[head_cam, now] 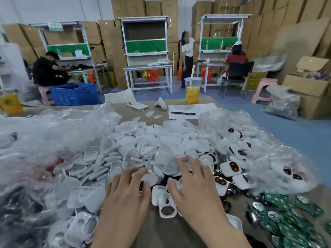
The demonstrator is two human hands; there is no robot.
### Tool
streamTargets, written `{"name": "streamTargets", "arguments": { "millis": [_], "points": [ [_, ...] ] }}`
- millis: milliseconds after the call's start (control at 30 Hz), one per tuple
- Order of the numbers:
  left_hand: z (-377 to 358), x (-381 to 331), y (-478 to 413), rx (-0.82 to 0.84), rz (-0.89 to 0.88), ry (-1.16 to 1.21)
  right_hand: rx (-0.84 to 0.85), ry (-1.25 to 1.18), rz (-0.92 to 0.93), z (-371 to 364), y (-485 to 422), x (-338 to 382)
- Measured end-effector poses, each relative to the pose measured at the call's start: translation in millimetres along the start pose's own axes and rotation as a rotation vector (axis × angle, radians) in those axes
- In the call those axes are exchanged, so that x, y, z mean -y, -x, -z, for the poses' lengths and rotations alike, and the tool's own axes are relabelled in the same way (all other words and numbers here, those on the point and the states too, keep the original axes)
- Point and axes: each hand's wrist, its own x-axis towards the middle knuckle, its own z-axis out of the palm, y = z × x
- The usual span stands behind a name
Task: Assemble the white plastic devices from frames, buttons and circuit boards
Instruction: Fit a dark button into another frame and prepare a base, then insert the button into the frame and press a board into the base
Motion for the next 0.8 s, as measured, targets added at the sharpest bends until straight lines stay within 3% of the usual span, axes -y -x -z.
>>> {"name": "streamTargets", "arguments": {
  "millis": [200,433,667,800],
  "points": [
    [-9,0,-33,-0.014,-0.032,-0.048,0.034,0.110,0.026,-11,3,-1],
    [-27,2,-82,0.169,-0.088,-0.210,-0.263,-0.008,0.051,-10,4,-3],
    [14,11,-55,-0.001,0.069,0.243,-0.357,-0.117,0.120,-5,1,-2],
    [22,-4,-14,-0.054,0.208,0.511,-0.187,-0.635,0.068,3,3,6]
  ]
}}
